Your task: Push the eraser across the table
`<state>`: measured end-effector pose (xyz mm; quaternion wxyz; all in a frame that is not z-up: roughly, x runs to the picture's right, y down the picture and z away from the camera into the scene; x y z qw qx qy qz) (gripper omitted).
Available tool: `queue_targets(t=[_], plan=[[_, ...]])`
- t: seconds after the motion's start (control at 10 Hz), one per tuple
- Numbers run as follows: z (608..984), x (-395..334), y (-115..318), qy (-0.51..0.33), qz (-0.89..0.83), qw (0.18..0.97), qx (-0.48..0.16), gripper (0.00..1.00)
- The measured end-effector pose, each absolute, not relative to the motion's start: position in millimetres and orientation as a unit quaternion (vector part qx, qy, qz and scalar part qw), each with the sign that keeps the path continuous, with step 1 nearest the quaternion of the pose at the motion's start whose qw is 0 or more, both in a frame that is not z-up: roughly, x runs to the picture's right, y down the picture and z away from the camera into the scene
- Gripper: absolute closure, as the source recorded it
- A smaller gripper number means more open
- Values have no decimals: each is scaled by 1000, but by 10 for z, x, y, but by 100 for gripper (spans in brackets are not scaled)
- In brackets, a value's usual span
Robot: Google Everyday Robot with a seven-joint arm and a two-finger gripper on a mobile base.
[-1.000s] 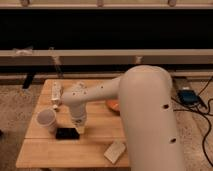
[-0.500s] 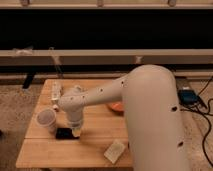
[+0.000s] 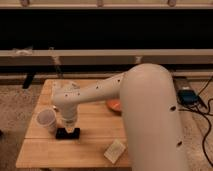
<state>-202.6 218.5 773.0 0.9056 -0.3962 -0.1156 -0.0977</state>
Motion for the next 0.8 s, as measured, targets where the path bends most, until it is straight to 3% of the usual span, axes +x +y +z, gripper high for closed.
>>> queue_targets(t=[0.8], plan=[[7958,-2386,1955,-124,-97,920,-359,100]])
